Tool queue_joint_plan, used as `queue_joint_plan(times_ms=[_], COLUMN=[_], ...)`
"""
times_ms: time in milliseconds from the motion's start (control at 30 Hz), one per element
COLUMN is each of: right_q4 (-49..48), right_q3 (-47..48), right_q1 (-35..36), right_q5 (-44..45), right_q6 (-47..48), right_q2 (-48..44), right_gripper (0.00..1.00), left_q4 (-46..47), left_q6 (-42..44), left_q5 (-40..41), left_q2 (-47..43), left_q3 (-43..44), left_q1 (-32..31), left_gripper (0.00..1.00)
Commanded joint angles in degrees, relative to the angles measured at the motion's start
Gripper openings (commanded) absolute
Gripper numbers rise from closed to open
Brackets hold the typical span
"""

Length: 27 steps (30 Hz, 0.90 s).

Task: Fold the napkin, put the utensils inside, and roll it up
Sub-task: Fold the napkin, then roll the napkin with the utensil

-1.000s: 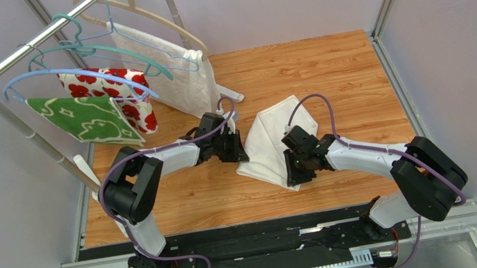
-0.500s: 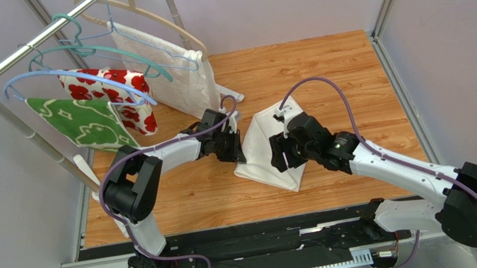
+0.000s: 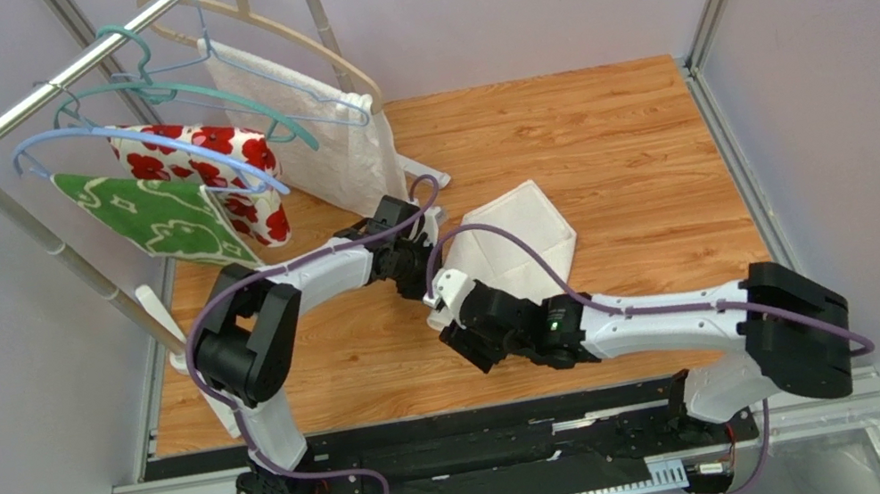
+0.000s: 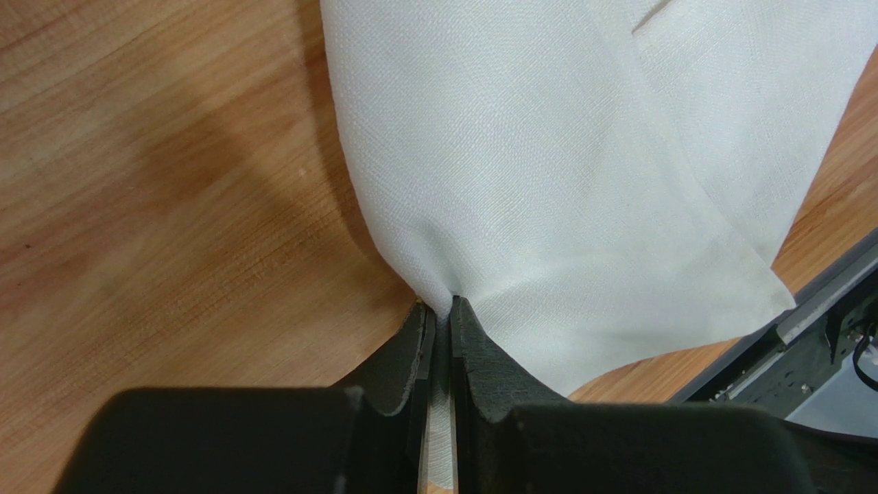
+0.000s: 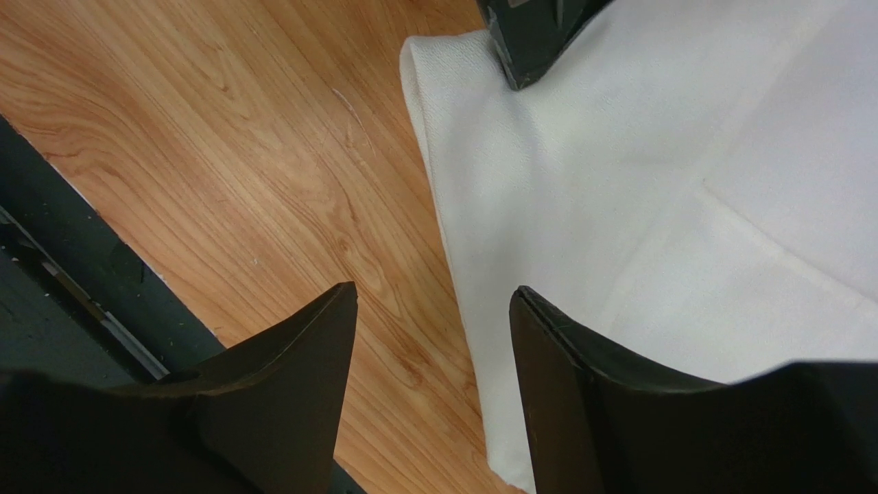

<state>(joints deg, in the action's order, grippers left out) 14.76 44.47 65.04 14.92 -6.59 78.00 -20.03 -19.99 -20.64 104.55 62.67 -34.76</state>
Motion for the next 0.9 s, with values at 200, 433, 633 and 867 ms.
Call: queue_joint_plan(times_ms=[200,433,633,867], right_q4=[-6.5,-6.1,-6.1,-4.6], right_q3=[2.2,2.0,2.2,2.9], right_q1=[4.4,5.1,5.9,5.8], right_q5=[9.9,17.9,21.3,19.9], right_q6=[5.7,5.8,6.2,5.6], right_q2=[11.8,15.7,20.3,23.6], right_gripper=[0.59,0.57,0.52,0.20], left_q4=[-4.4,-5.3,-5.7,-5.5], left_q6=[2.7,3.4,3.6,3.6], left_q5=[-1.9,-2.3,-2.0,-2.5], left_q2=[0.9,1.4,1.4,1.3], left_q3=[2.5,3.0,3.3,3.5], left_q1=[1.5,1.7,1.7,1.8], left_gripper=[0.00,0.00,0.00,0.00])
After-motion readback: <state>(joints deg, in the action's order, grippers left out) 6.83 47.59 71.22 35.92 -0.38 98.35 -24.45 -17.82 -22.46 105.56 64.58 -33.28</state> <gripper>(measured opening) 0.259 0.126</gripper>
